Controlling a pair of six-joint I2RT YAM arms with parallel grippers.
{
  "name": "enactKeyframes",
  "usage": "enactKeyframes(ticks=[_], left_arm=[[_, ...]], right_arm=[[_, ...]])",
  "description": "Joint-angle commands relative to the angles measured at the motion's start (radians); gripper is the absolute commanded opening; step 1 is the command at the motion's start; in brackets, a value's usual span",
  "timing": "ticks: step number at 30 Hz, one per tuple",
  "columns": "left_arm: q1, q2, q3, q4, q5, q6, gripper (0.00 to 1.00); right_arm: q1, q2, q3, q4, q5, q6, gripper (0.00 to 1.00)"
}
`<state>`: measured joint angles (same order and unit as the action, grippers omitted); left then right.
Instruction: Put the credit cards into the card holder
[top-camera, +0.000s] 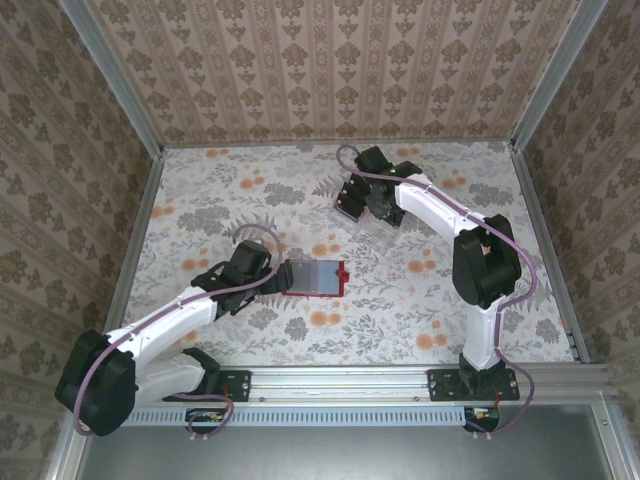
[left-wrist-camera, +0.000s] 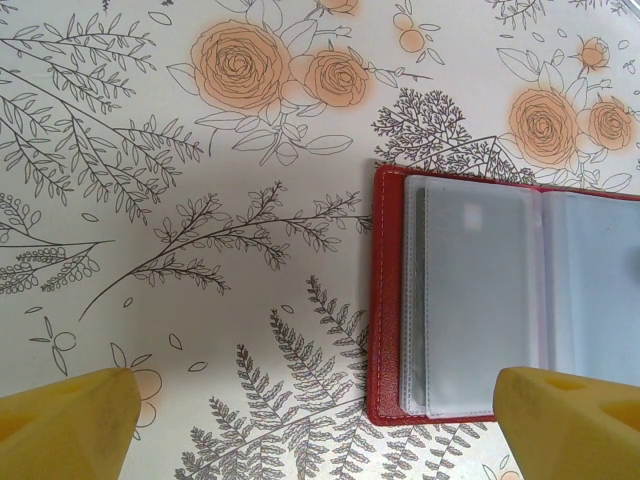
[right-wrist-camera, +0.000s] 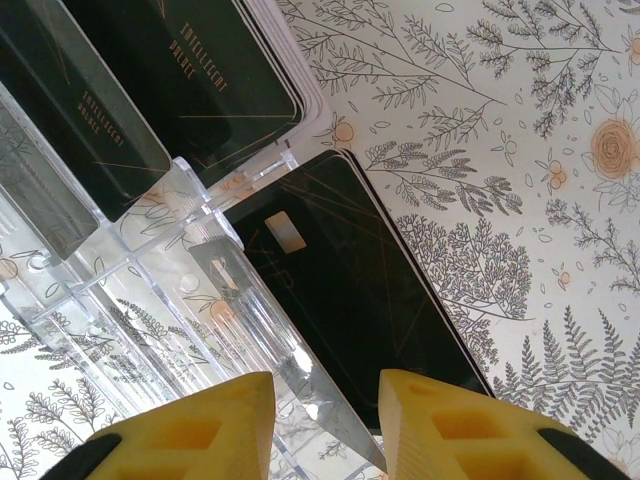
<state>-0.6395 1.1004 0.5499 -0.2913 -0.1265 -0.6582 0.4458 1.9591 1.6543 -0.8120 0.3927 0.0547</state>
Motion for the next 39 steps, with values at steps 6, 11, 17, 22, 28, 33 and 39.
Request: enactKeyframes(ticks=[6, 11, 17, 22, 28, 33, 39], left_arm=[[0.009, 0.013, 0.02, 0.013, 0.009, 0.014, 1.0], [0.009, 0.013, 0.017, 0.015, 0.01, 0.014, 1.0], [0.012, 0.013, 0.015, 0.02, 0.013, 0.012, 1.0], [0.014, 0.015, 0.012, 0.024, 0.013, 0.012, 1.0], [0.015, 0.015, 0.009, 0.027, 0.018, 0.012, 1.0], [0.017, 0.015, 0.011, 0.029, 0.02, 0.012, 1.0], [0.018, 0.015, 0.011, 0.03, 0.022, 0.014, 1.0]], right_arm=[[0.002, 0.023, -0.017, -0.024, -0.004, -0.017, 0.31], [0.002, 0.017, -0.033, -0.015, 0.003, -0.018, 0.31], [0.002, 0.016, -0.041, -0.013, 0.004, -0.019, 0.25], [0.002, 0.015, -0.039, -0.012, 0.001, -0.021, 0.21], [0.005, 0.014, -0.04, -0.01, 0.003, -0.035, 0.21], [0.011, 0.012, -0.044, -0.002, 0.05, -0.057, 0.26], [0.012, 0.018, -0.045, 0.005, 0.05, -0.068, 0.23]])
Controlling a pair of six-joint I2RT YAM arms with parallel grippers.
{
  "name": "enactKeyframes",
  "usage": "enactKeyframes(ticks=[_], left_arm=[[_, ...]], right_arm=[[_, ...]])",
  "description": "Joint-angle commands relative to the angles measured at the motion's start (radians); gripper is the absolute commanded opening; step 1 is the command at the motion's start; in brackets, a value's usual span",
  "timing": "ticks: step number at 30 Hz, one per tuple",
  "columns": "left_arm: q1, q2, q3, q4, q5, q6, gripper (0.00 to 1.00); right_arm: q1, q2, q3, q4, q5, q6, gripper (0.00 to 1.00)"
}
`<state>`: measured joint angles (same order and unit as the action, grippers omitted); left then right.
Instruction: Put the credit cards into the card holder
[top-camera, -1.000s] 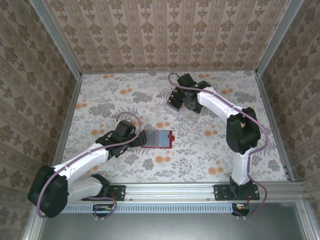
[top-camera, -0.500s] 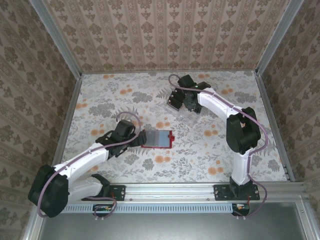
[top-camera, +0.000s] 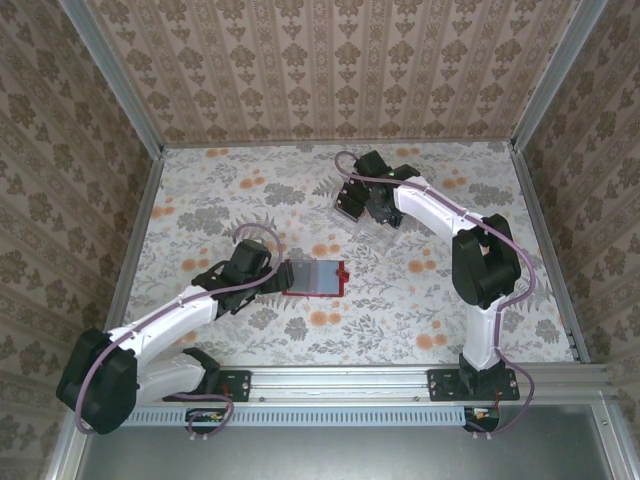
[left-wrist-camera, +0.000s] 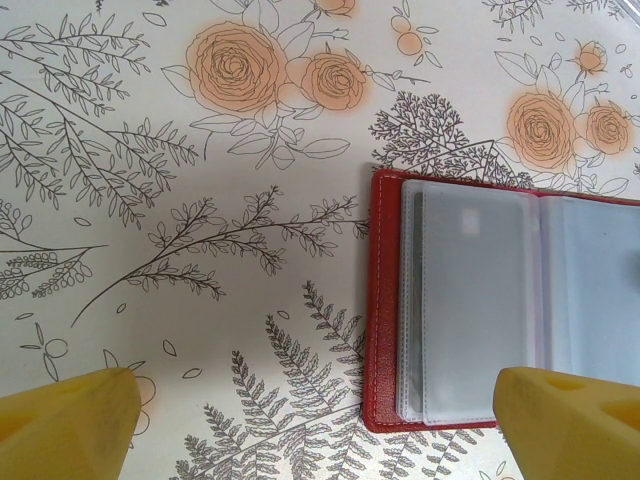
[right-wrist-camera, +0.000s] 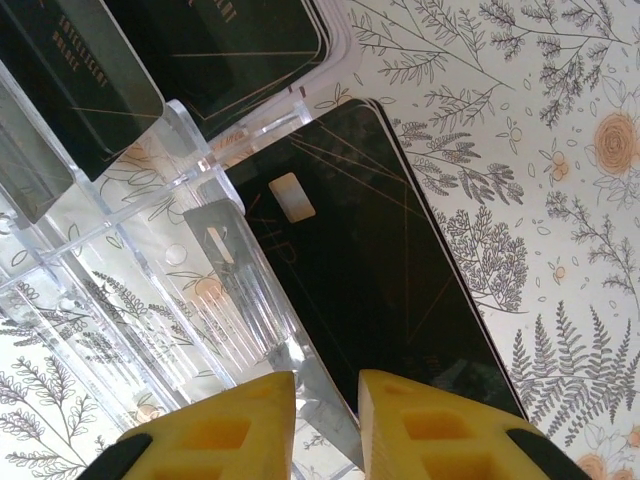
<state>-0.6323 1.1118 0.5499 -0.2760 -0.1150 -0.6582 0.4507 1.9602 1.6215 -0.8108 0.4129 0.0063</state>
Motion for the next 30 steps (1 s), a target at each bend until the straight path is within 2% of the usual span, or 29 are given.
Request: enactKeyframes(ticks=[1, 19, 30], left_arm=[[0.011, 0.003, 0.01, 0.015, 0.009, 0.014, 1.0], [0.014, 0.003, 0.008, 0.02, 0.011, 0.013, 1.0], [0.016, -0.006, 0.004, 0.02, 0.018, 0.019, 1.0]], right_arm=[[0.007, 0.017, -0.012, 0.005, 0.027, -0.02, 0.22], [0.008, 0.017, -0.018, 0.019, -0.01, -0.032, 0.09], [0.016, 0.002, -0.019, 0.035, -0.02, -0.112, 0.01]])
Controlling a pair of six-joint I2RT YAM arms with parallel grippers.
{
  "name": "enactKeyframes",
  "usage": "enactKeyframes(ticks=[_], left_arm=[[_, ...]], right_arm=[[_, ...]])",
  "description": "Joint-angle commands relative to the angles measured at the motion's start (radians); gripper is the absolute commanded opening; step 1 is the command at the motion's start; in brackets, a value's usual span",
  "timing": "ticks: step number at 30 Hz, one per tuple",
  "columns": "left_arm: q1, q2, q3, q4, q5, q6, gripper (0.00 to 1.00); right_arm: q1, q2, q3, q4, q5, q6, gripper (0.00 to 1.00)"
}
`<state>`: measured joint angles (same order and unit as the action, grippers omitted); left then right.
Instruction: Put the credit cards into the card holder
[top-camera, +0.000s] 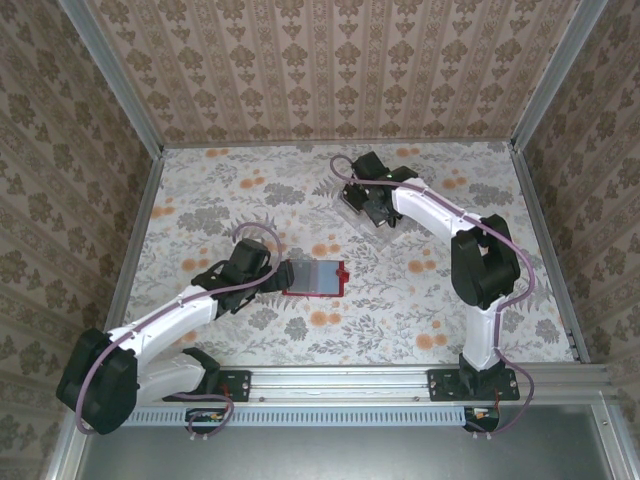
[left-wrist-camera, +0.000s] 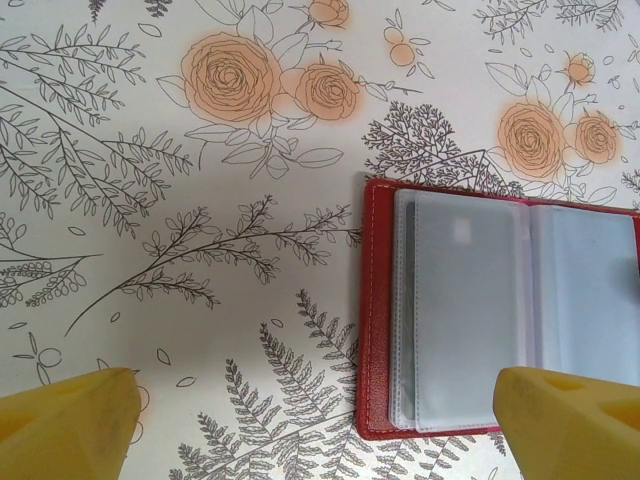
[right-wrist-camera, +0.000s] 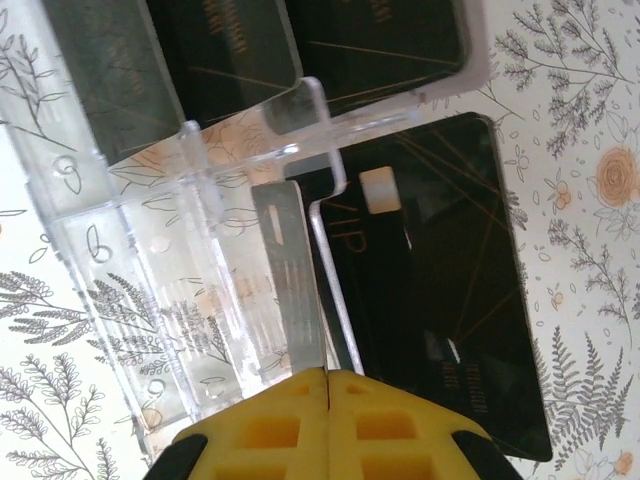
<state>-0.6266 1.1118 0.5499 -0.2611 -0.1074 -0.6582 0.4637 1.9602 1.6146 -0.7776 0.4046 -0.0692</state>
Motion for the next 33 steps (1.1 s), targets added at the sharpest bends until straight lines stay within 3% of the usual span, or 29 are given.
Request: enactKeyframes(ticks=[1, 12, 23, 27, 33], left_arm=[[0.01, -0.007, 0.004, 0.005, 0.011, 0.021, 1.0], [0.014, -0.001, 0.008, 0.008, 0.015, 0.024, 1.0], [0.016, 0.003, 0.01, 0.008, 0.012, 0.03, 1.0], [0.016, 0.005, 0.006, 0.008, 0.008, 0.033, 1.0], [0.016, 0.011, 0.0, -0.003, -0.006, 0.058, 1.0]], right_arm=[[0.003, -0.003, -0.01, 0.004, -0.014, -0.043, 0.01], [0.018, -0.068, 0.045, -0.034, -0.029, -0.06, 0.0], [0.108, -0.153, 0.101, -0.078, -0.029, -0.003, 0.0], [0.148, -0.218, 0.063, -0.053, -0.108, 0.107, 0.0], [0.167, -0.389, -0.198, 0.205, -0.4, 0.422, 0.0]])
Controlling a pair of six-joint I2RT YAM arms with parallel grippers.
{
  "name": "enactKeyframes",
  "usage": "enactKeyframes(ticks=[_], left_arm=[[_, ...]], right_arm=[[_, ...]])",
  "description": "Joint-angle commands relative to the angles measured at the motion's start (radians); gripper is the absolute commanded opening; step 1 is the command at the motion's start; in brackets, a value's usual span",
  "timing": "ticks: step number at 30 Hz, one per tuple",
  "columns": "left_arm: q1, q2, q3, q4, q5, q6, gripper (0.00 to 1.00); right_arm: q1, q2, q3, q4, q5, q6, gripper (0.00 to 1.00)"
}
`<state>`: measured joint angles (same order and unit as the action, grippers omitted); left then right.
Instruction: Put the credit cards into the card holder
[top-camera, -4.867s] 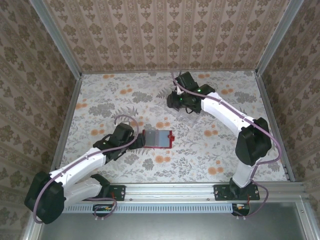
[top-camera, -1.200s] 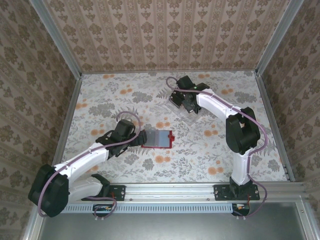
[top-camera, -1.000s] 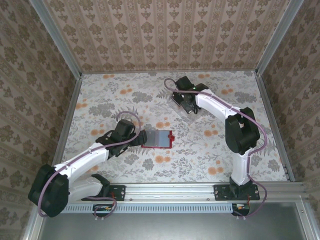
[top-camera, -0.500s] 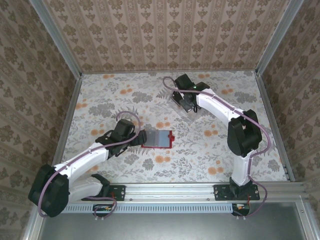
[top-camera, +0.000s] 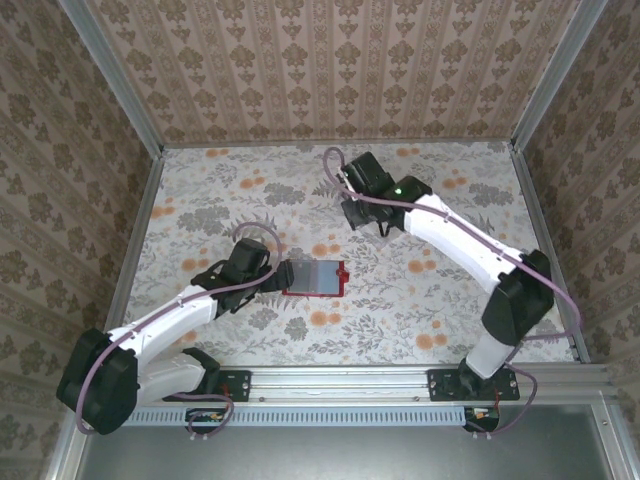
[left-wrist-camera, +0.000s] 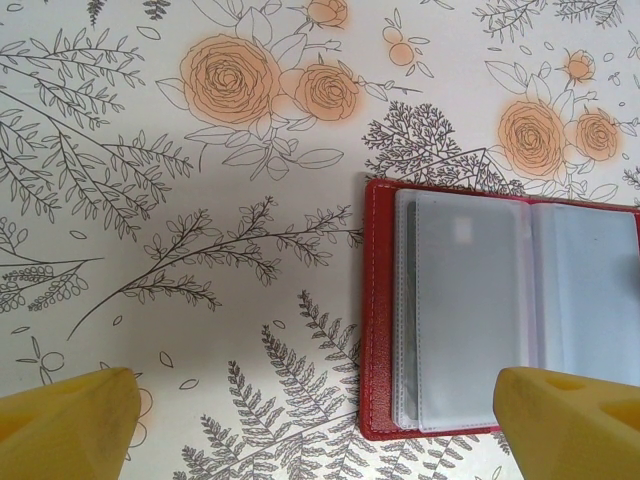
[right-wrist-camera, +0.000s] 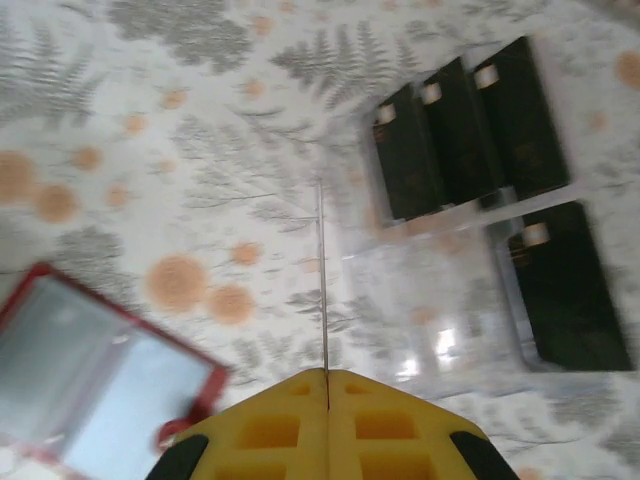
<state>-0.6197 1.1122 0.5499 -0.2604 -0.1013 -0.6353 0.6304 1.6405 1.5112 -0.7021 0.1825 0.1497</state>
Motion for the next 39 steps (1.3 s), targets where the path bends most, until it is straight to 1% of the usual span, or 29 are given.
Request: enactKeyframes(ticks=[1, 4, 7, 11, 16, 19, 22, 30, 39], left_arm=[[0.01, 0.012, 0.0, -0.009, -0.015, 0.04, 1.0], [0.009, 0.014, -0.001, -0.018, -0.016, 0.052, 1.0], [0.009, 0.02, -0.001, -0.02, -0.016, 0.06, 1.0], [0.008, 0.042, 0.008, -0.024, -0.016, 0.074, 1.0], [-0.001, 0.079, 0.023, -0.026, -0.028, 0.096, 1.0], [-0.009, 0.104, 0.033, -0.026, -0.039, 0.11, 1.0], [-0.016, 0.133, 0.044, -0.018, -0.044, 0.121, 1.0], [-0.038, 0.198, 0.077, 0.015, -0.055, 0.14, 1.0], [-0.047, 0.263, 0.106, 0.043, -0.06, 0.158, 1.0]], right_arm=[[0.0, -0.093, -0.154, 0.197, -0.225, 0.257, 0.0], [0.005, -0.151, -0.315, 0.382, -0.325, 0.415, 0.0], [0.025, -0.181, -0.452, 0.531, -0.348, 0.552, 0.0], [0.082, -0.2, -0.6, 0.698, -0.296, 0.692, 0.0], [0.156, -0.178, -0.717, 0.844, -0.227, 0.788, 0.0], [0.177, -0.175, -0.776, 0.928, -0.199, 0.824, 0.0], [0.186, -0.179, -0.812, 0.97, -0.176, 0.834, 0.0], [0.186, -0.179, -0.848, 0.996, -0.153, 0.829, 0.0], [0.182, -0.168, -0.862, 1.017, -0.156, 0.821, 0.0]])
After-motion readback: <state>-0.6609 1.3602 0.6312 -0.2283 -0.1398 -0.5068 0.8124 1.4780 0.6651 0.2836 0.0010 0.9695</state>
